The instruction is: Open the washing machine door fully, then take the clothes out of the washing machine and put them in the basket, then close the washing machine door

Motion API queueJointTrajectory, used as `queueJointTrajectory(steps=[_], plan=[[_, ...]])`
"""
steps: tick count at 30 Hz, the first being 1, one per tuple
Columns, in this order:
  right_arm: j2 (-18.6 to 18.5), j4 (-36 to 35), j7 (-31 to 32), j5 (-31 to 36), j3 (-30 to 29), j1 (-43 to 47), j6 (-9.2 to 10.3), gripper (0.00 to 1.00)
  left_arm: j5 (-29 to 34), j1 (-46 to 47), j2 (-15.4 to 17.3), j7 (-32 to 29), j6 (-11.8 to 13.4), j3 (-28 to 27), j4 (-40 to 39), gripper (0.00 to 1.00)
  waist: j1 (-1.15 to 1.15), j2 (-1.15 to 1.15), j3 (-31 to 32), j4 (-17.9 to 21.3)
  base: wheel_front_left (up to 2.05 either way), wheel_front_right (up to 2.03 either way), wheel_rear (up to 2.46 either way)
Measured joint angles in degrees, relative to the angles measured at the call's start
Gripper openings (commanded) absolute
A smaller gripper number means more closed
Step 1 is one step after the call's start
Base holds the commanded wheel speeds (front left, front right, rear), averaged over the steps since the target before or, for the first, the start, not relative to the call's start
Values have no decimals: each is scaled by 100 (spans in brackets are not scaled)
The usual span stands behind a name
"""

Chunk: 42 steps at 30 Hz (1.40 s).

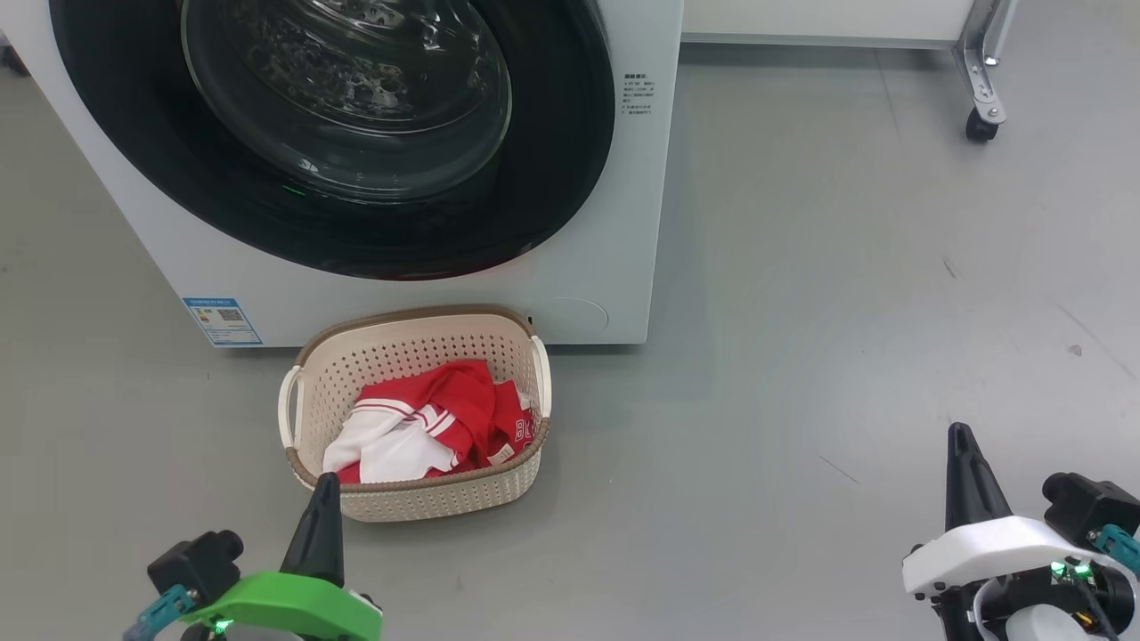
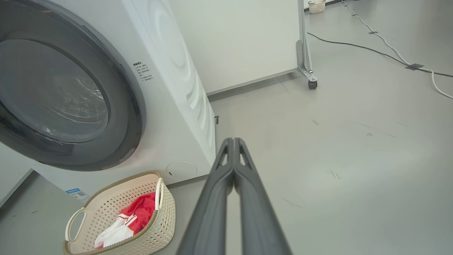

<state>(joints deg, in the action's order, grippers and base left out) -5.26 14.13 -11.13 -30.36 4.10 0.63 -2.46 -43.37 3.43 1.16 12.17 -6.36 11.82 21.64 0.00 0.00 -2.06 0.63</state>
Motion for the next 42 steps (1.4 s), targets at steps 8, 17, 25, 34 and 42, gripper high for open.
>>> queueJointTrajectory(steps=[8, 17, 25, 34, 42], plan=[[40, 19, 203, -617, -131, -17, -47, 0, -523, 0, 2, -163, 0, -143, -59, 0, 0, 0, 20, -6, 0, 0, 0], [76, 46, 387, -1256, -259, -62, -100, 0, -1025, 0, 19, -363, 0, -283, -140, 0, 0, 0, 40, -11, 0, 0, 0], [99, 59, 539, -1731, -364, -124, -116, 0, -1450, 0, 43, -508, -1, -412, -177, 0, 0, 0, 56, -16, 0, 0, 0], [131, 76, 731, -2383, -491, -136, -162, 0, -1984, 1, 73, -665, -1, -548, -212, 0, 0, 0, 76, -23, 0, 0, 0], [159, 94, 892, -2961, -595, -185, -202, 0, -2430, 1, 89, -818, -7, -666, -269, 0, 0, 0, 94, -29, 0, 0, 0]])
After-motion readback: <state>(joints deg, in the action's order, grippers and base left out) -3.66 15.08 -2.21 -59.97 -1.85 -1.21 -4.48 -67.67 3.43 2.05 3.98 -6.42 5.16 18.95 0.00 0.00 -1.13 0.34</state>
